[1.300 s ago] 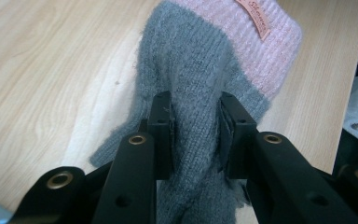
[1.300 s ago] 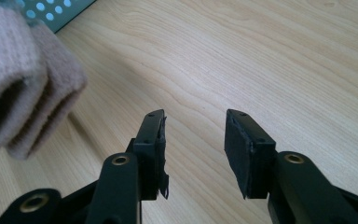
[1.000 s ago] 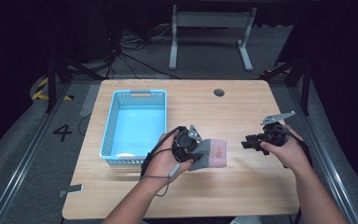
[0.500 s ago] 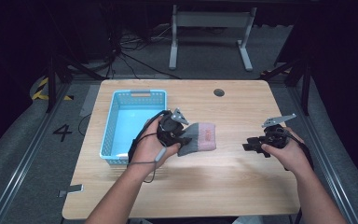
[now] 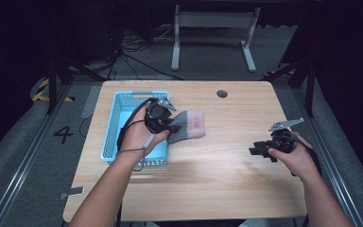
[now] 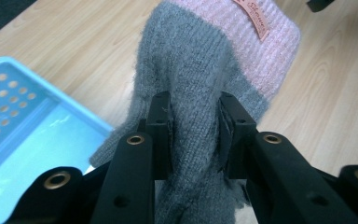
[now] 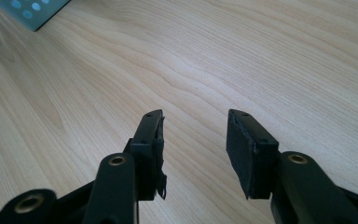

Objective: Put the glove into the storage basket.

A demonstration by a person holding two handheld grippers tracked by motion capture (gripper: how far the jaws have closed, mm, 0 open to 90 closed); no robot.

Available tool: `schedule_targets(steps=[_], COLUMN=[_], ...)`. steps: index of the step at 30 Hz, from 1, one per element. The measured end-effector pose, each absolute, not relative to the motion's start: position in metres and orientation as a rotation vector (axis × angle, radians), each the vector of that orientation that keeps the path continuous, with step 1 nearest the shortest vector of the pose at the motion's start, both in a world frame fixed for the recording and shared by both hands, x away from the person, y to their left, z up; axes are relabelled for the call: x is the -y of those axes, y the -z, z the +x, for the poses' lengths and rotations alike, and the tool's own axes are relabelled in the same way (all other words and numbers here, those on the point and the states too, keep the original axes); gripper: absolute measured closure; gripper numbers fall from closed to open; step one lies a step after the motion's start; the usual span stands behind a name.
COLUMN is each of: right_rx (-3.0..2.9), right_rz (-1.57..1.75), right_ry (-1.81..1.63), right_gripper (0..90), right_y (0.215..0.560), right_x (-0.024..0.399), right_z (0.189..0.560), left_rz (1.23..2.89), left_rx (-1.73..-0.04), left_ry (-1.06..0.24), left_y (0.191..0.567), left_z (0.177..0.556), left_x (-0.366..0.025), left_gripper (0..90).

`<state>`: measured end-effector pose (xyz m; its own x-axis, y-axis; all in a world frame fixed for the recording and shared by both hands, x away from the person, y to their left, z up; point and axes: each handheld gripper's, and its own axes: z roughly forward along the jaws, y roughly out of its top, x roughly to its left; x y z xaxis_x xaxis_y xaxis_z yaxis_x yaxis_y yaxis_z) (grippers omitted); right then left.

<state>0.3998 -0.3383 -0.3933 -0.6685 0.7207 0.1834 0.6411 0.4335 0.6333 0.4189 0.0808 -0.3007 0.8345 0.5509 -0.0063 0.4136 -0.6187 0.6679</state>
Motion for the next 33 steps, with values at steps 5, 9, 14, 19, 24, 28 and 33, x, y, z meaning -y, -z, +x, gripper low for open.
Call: schedule_targets(steps=[5, 9, 14, 19, 24, 28, 33], right_rx=[-2.564, -2.565, -2.561, -2.555, -2.553, -2.551, -2.55], right_rz=[1.235, 1.237, 1.252, 1.259, 1.265, 1.27, 1.275], right_ry=[-1.044, -1.039, -1.038, -1.037, -1.029, -1.03, -1.023], right_gripper=[57.0, 56.9, 56.9, 56.7, 56.5, 56.3, 56.1], right_y=[0.397, 0.398, 0.399, 0.4, 0.401, 0.401, 0.402], right_x=[0.34, 0.34, 0.342, 0.343, 0.345, 0.345, 0.347], right_z=[0.398, 0.396, 0.393, 0.391, 0.39, 0.388, 0.386], left_rz=[2.312, 2.31, 2.307, 2.299, 2.288, 2.303, 2.333], left_rx=[-0.727, -0.755, -0.784, -0.796, -0.823, -0.846, -0.877], left_ry=[-0.264, -0.277, -0.283, -0.283, -0.271, -0.264, -0.252], left_y=[0.299, 0.299, 0.297, 0.296, 0.298, 0.303, 0.314], left_z=[0.428, 0.437, 0.445, 0.452, 0.463, 0.474, 0.488], left_x=[-0.096, -0.109, -0.123, -0.135, -0.143, -0.149, -0.159], left_gripper=[70.2, 70.2, 70.2, 70.2, 70.2, 70.2, 70.2])
